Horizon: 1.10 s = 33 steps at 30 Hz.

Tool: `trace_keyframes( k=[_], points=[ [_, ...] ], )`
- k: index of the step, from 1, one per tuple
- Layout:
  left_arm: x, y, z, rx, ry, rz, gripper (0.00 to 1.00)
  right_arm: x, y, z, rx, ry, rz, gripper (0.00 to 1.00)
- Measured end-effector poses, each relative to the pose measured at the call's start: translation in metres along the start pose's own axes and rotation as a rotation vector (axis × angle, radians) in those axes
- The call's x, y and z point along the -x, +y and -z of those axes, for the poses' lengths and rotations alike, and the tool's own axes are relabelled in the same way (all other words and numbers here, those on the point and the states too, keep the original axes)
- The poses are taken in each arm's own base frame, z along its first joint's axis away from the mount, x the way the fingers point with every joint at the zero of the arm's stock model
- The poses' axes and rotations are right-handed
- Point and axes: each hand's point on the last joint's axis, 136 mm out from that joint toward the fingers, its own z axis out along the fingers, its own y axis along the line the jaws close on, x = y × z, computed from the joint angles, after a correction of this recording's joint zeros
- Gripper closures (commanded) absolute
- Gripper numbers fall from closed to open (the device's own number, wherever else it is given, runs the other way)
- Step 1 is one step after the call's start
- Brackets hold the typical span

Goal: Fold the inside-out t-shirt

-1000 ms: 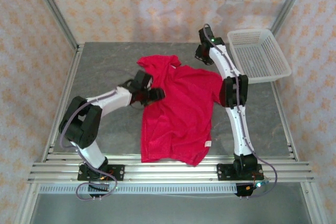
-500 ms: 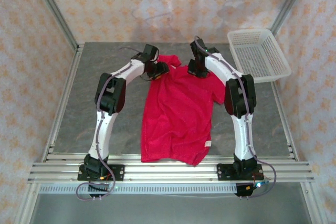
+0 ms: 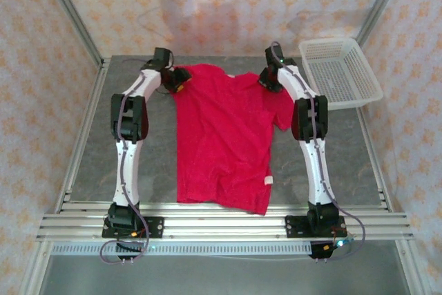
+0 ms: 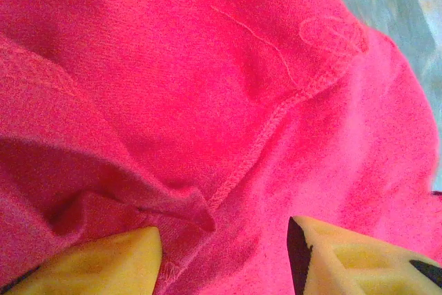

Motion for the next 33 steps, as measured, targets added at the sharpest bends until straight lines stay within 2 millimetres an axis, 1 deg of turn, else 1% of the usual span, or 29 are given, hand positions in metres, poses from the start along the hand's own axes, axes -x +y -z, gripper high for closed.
trace_keyframes(
  k=[3, 5, 7, 9, 11, 13, 14, 16, 19, 20, 21, 22, 23, 24, 25, 26, 27, 28, 29, 30, 31, 32, 33],
  points=[
    [0.022, 0.017, 0.011, 0.013, -0.031, 0.036, 0.45, 0.027, 0.001, -0.01, 0.025, -0.054, -0.029, 0.86],
    [0.029, 0.02, 0.014, 0.022, -0.04, 0.042, 0.44, 0.034, 0.002, -0.01, 0.037, -0.07, -0.035, 0.84],
    [0.029, 0.018, 0.015, 0.032, -0.039, 0.035, 0.41, 0.035, 0.003, -0.009, 0.045, -0.069, -0.034, 0.79],
    [0.022, 0.014, 0.014, 0.044, -0.027, 0.008, 0.38, 0.035, 0.008, -0.007, 0.062, -0.067, -0.026, 0.72],
    [0.011, 0.008, 0.017, 0.064, -0.013, -0.034, 0.37, 0.032, 0.014, 0.0, 0.08, -0.058, -0.008, 0.69],
    [-0.008, 0.0, 0.026, 0.09, 0.006, -0.08, 0.37, 0.027, 0.021, 0.017, 0.088, -0.043, 0.017, 0.67],
    [-0.021, -0.005, 0.035, 0.1, 0.014, -0.106, 0.37, 0.021, 0.024, 0.029, 0.087, -0.032, 0.034, 0.66],
    [-0.054, -0.015, 0.061, 0.114, 0.035, -0.15, 0.37, 0.003, 0.029, 0.057, 0.083, -0.005, 0.076, 0.66],
    [-0.108, -0.035, 0.106, 0.076, 0.047, -0.231, 0.37, -0.045, 0.032, 0.108, 0.084, 0.037, 0.164, 0.64],
    [-0.126, -0.039, 0.118, 0.06, 0.049, -0.255, 0.37, -0.07, 0.031, 0.124, 0.084, 0.056, 0.201, 0.64],
    [-0.148, -0.041, 0.129, 0.045, 0.06, -0.28, 0.37, -0.093, 0.027, 0.135, 0.083, 0.074, 0.232, 0.63],
    [-0.166, -0.041, 0.135, 0.033, 0.072, -0.3, 0.37, -0.115, 0.023, 0.143, 0.082, 0.091, 0.259, 0.63],
    [-0.187, -0.036, 0.137, 0.028, 0.089, -0.317, 0.37, -0.142, 0.016, 0.149, 0.084, 0.117, 0.288, 0.62],
    [-0.203, -0.029, 0.136, 0.032, 0.111, -0.326, 0.37, -0.166, 0.007, 0.151, 0.083, 0.146, 0.306, 0.62],
    [-0.216, -0.02, 0.132, 0.044, 0.135, -0.328, 0.37, -0.185, -0.002, 0.15, 0.079, 0.173, 0.315, 0.62],
    [-0.23, -0.006, 0.124, 0.065, 0.165, -0.323, 0.37, -0.202, -0.016, 0.145, 0.066, 0.205, 0.313, 0.62],
    [-0.239, 0.01, 0.116, 0.093, 0.191, -0.311, 0.37, -0.214, -0.029, 0.137, 0.049, 0.232, 0.303, 0.62],
    [-0.245, 0.023, 0.11, 0.12, 0.212, -0.297, 0.37, -0.221, -0.039, 0.13, 0.032, 0.247, 0.29, 0.62],
    [-0.251, 0.04, 0.103, 0.161, 0.237, -0.282, 0.37, -0.225, -0.049, 0.121, 0.014, 0.26, 0.275, 0.62],
    [-0.253, 0.052, 0.097, 0.192, 0.25, -0.272, 0.36, -0.227, -0.058, 0.114, -0.009, 0.269, 0.26, 0.62],
    [-0.253, 0.06, 0.093, 0.214, 0.255, -0.266, 0.36, -0.227, -0.062, 0.109, -0.021, 0.271, 0.253, 0.62],
    [-0.25, 0.059, 0.091, 0.214, 0.252, -0.26, 0.36, -0.224, -0.064, 0.102, -0.031, 0.26, 0.245, 0.62],
    [-0.242, 0.053, 0.09, 0.207, 0.233, -0.266, 0.36, -0.218, -0.065, 0.096, -0.043, 0.248, 0.239, 0.62]
  ],
)
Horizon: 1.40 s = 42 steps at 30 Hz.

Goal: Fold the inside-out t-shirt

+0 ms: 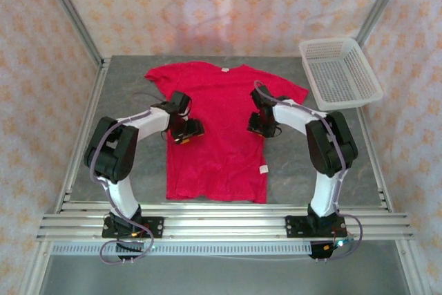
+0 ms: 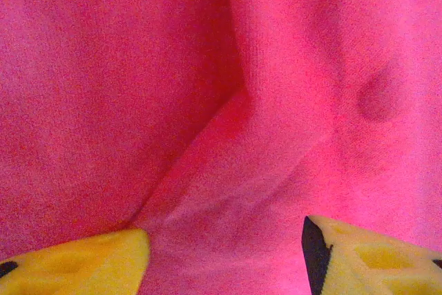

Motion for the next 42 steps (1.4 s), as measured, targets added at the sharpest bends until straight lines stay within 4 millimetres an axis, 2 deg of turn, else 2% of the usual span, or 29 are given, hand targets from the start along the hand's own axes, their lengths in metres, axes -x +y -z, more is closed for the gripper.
trace_keyframes(
  k=[2, 4, 9, 11, 13, 15, 17, 19, 21, 24, 26, 29, 31, 32, 35, 38, 42],
  points=[
    [0.018, -0.002, -0.006, 0.01, -0.026, -0.004, 0.36, 0.014, 0.001, -0.007, -0.014, -0.01, -0.014, 0.62],
    [0.038, -0.004, -0.013, 0.007, -0.039, 0.004, 0.36, 0.039, 0.008, -0.01, -0.003, -0.044, -0.029, 0.62],
    [0.1, -0.017, -0.022, -0.031, -0.127, 0.021, 0.35, 0.124, 0.018, -0.024, 0.015, -0.132, -0.065, 0.63],
    [0.117, -0.023, -0.025, -0.045, -0.152, 0.018, 0.35, 0.154, 0.019, -0.027, 0.01, -0.161, -0.064, 0.63],
    [0.127, -0.028, -0.026, -0.057, -0.169, 0.014, 0.35, 0.173, 0.018, -0.028, -0.001, -0.174, -0.055, 0.63],
    [0.127, -0.03, -0.026, -0.059, -0.172, 0.009, 0.35, 0.176, 0.013, -0.026, -0.029, -0.162, -0.033, 0.63],
    [0.124, -0.03, -0.023, -0.06, -0.172, 0.006, 0.35, 0.165, 0.008, -0.022, -0.062, -0.132, -0.007, 0.62],
    [0.109, -0.026, -0.017, -0.051, -0.157, 0.005, 0.35, 0.147, 0.003, -0.014, -0.102, -0.111, 0.03, 0.62],
    [0.092, -0.019, -0.009, -0.032, -0.137, 0.005, 0.35, 0.116, -0.002, 0.003, -0.15, -0.087, 0.078, 0.62],
    [0.064, -0.015, 0.02, -0.014, -0.137, -0.011, 0.35, 0.056, -0.001, 0.046, -0.178, -0.099, 0.166, 0.62],
    [0.052, -0.019, 0.04, -0.023, -0.166, -0.031, 0.35, 0.018, 0.004, 0.072, -0.156, -0.126, 0.211, 0.62],
    [0.034, -0.021, 0.067, -0.05, -0.204, -0.053, 0.35, -0.037, 0.01, 0.093, -0.086, -0.159, 0.25, 0.62],
    [0.023, -0.012, 0.074, -0.041, -0.213, -0.047, 0.35, -0.065, 0.009, 0.089, -0.051, -0.156, 0.251, 0.62],
    [0.018, -0.006, 0.074, -0.029, -0.21, -0.043, 0.35, -0.08, 0.008, 0.081, -0.044, -0.139, 0.247, 0.62],
    [0.001, 0.014, 0.062, 0.015, -0.174, -0.026, 0.35, -0.111, 0.005, 0.056, -0.066, -0.091, 0.255, 0.62],
    [-0.014, 0.031, 0.051, 0.053, -0.132, -0.016, 0.35, -0.131, 0.015, 0.039, -0.076, -0.065, 0.278, 0.62],
    [-0.029, 0.045, 0.044, 0.079, -0.101, -0.007, 0.35, -0.15, 0.025, 0.025, -0.085, -0.045, 0.311, 0.62]
  ],
)
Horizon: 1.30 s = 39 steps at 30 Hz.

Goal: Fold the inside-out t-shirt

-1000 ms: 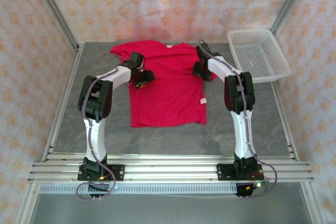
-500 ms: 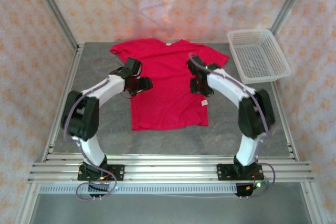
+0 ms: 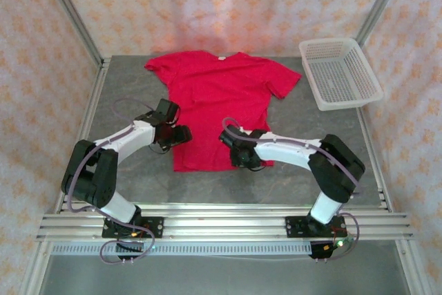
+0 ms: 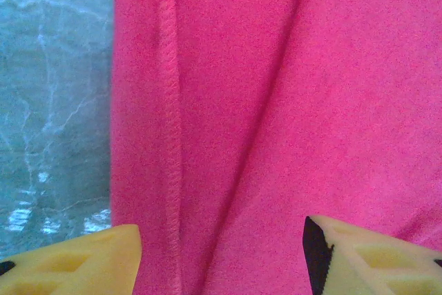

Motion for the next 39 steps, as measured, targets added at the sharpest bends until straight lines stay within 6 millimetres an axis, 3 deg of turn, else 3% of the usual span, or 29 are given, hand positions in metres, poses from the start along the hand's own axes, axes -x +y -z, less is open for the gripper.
trace_keyframes(
  k=[8, 13, 18, 21, 24, 30, 34, 39],
  points=[
    [-0.005, 0.005, 0.003, 0.004, -0.005, 0.0, 0.36, -0.006, 0.006, -0.008, -0.006, 0.007, -0.011, 0.64],
    [-0.005, 0.005, 0.007, -0.003, -0.015, -0.002, 0.38, -0.006, 0.007, -0.014, -0.012, 0.011, -0.023, 0.91],
    [-0.002, 0.002, 0.017, -0.015, -0.04, -0.008, 0.41, -0.004, 0.009, -0.011, -0.006, 0.007, -0.031, 1.0],
    [0.001, -0.003, 0.03, -0.042, -0.075, -0.016, 0.41, -0.003, 0.007, 0.001, -0.008, 0.008, -0.029, 1.0],
    [0.002, -0.015, 0.046, -0.086, -0.115, -0.062, 0.4, 0.008, 0.014, 0.028, 0.031, -0.024, -0.036, 1.0],
    [-0.022, -0.054, 0.066, -0.2, -0.169, -0.257, 0.3, 0.036, 0.03, 0.083, 0.128, -0.125, -0.052, 1.0],
    [-0.044, -0.075, 0.062, -0.282, -0.199, -0.392, 0.27, 0.045, 0.031, 0.092, 0.141, -0.145, -0.066, 1.0],
    [-0.072, -0.086, 0.054, -0.334, -0.221, -0.558, 0.3, 0.055, 0.02, 0.089, 0.129, -0.143, -0.107, 1.0]
  ],
)
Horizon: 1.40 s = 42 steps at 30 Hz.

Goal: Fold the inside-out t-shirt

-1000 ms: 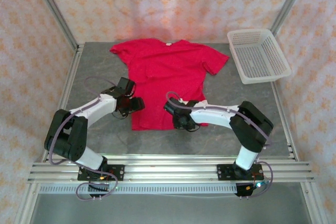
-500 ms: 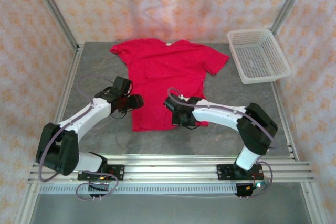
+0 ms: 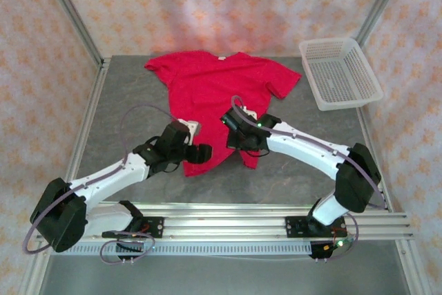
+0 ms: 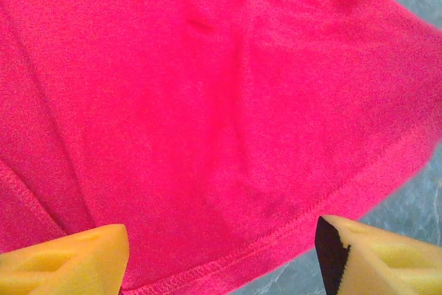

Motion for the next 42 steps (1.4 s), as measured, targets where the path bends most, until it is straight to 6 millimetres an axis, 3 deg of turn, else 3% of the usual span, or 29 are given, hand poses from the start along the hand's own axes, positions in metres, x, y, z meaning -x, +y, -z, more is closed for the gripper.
trace_keyframes(
  k=[7, 11, 14, 17, 24, 31, 42],
  points=[
    [0.002, 0.007, -0.001, 0.098, -0.005, -0.091, 0.39, 0.009, -0.015, -0.009, -0.033, 0.008, -0.032, 1.0],
    [-0.004, 0.007, -0.016, 0.147, 0.094, -0.094, 0.45, 0.003, -0.027, -0.027, -0.083, 0.044, -0.033, 1.0],
    [-0.022, 0.01, -0.028, 0.176, 0.176, -0.095, 0.45, 0.0, -0.032, -0.032, -0.1, 0.059, -0.034, 1.0],
    [-0.037, 0.019, -0.029, 0.216, 0.233, -0.078, 0.43, 0.001, -0.032, -0.032, -0.098, 0.06, -0.038, 1.0],
    [-0.046, 0.027, -0.019, 0.247, 0.226, -0.013, 0.42, 0.001, -0.04, -0.035, -0.109, 0.069, -0.046, 1.0],
    [-0.065, 0.035, -0.028, 0.266, 0.269, 0.033, 0.54, 0.0, -0.04, -0.036, -0.107, 0.077, -0.047, 1.0],
    [-0.066, 0.034, -0.044, 0.257, 0.266, 0.077, 0.69, -0.003, -0.04, -0.038, -0.099, 0.089, -0.048, 1.0]
  ],
)
